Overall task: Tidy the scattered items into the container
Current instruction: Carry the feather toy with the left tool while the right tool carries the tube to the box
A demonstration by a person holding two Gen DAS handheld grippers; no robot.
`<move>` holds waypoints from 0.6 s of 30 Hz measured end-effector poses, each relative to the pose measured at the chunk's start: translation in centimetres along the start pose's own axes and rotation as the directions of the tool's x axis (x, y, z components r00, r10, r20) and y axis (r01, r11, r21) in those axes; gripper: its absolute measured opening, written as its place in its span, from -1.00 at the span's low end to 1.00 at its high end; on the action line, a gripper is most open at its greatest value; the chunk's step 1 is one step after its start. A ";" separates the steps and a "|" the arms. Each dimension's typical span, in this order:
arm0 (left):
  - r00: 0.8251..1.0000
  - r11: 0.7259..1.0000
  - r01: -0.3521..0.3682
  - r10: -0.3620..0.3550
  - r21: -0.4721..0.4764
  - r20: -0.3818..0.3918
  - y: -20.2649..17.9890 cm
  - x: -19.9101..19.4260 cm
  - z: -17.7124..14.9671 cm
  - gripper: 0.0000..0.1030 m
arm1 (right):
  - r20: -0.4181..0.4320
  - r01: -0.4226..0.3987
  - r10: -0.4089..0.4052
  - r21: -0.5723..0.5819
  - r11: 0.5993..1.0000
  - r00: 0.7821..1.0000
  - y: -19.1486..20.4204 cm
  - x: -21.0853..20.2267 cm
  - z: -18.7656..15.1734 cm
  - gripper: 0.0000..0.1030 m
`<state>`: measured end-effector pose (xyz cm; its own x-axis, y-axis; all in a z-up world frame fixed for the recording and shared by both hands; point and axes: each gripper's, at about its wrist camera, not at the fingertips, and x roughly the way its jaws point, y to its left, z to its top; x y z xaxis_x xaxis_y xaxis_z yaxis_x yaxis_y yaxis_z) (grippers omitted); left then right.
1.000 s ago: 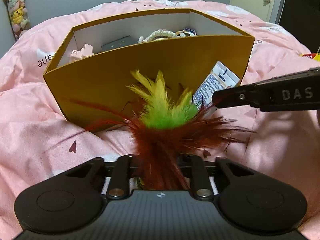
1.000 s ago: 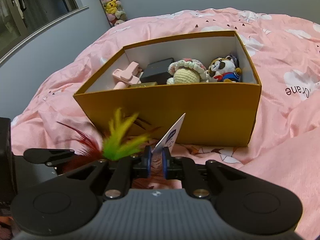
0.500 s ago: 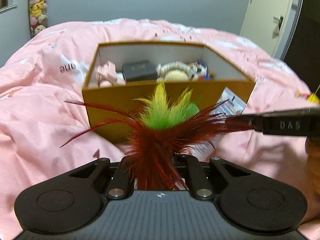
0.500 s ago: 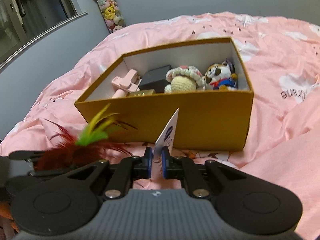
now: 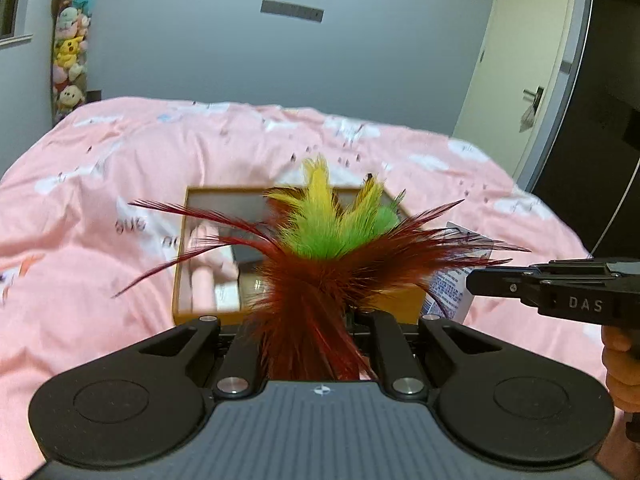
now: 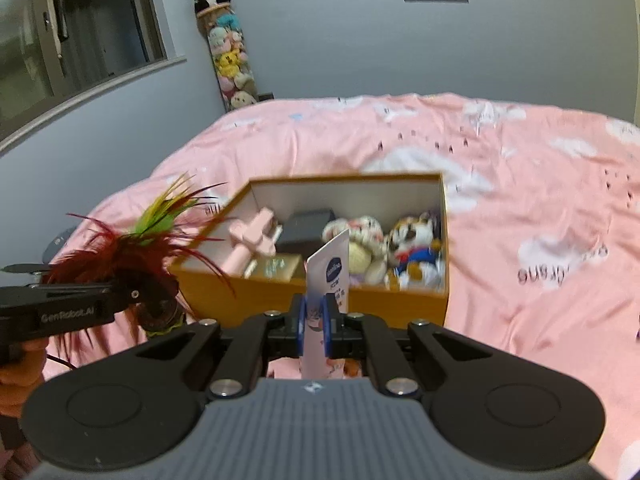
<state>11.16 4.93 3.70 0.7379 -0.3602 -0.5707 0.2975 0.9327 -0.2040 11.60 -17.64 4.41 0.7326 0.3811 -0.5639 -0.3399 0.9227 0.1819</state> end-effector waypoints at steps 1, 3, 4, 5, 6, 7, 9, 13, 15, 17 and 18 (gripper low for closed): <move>1.000 1.000 0.006 -0.006 0.003 0.006 -0.1 0.3 0.6 -0.72 | 0.009 -0.006 0.006 -0.004 1.000 1.000 -0.1 -0.2 0.6 -0.81; 1.000 1.000 0.014 -0.014 0.010 0.020 -0.2 0.7 1.6 -0.72 | 0.030 -0.013 0.013 -0.015 1.000 0.999 -0.2 -0.5 1.8 -0.82; 0.999 1.000 0.018 -0.018 0.012 0.026 -0.3 1.1 2.2 -0.72 | 0.042 -0.015 0.016 -0.023 1.000 0.999 -0.3 -0.7 2.4 -0.82; 0.999 1.000 0.022 -0.022 0.014 0.033 -0.4 1.4 2.7 -0.72 | 0.055 -0.015 0.017 -0.031 0.999 0.998 -0.4 -0.7 3.1 -0.82; 0.999 1.000 0.027 -0.027 0.013 0.039 -0.4 1.7 3.1 -0.72 | 0.067 -0.014 0.016 -0.036 0.999 0.998 -0.5 -0.8 3.7 -0.82; 0.998 0.999 0.034 -0.034 0.011 0.044 -0.4 2.2 3.6 -0.72 | 0.078 -0.013 0.016 -0.041 0.999 0.997 -0.5 -0.8 4.3 -0.82; 0.998 0.999 0.045 -0.045 0.006 0.050 -0.3 3.1 4.4 -0.72 | 0.097 -0.007 0.012 -0.050 0.999 0.995 -0.7 -0.4 5.5 -0.82; 0.998 0.998 0.057 -0.057 -0.012 0.034 -0.3 5.8 5.4 -0.72 | 0.106 0.013 -0.007 -0.062 0.998 0.994 -1.4 1.4 7.0 -0.82; 0.998 0.998 0.066 -0.065 -0.019 0.017 -0.3 7.4 5.5 -0.72 | 0.095 0.020 -0.014 -0.057 0.998 0.995 -2.0 2.5 7.3 -0.82; 0.997 0.997 0.076 -0.076 -0.024 -0.006 -0.2 9.1 5.4 -0.72 | 0.074 0.024 -0.020 -0.050 0.998 0.997 -2.7 3.8 7.4 -0.82; 0.996 0.996 0.081 -0.082 -0.029 -0.021 -0.2 10.0 5.3 -0.72 | 0.064 0.025 -0.022 -0.048 0.999 0.998 -2.9 4.3 7.4 -0.82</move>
<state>21.68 1.04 2.23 0.6980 -0.4347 -0.5691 0.3388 0.9006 -0.2724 20.12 -18.28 7.38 0.7763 0.3637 -0.5149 -0.3492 0.9281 0.1291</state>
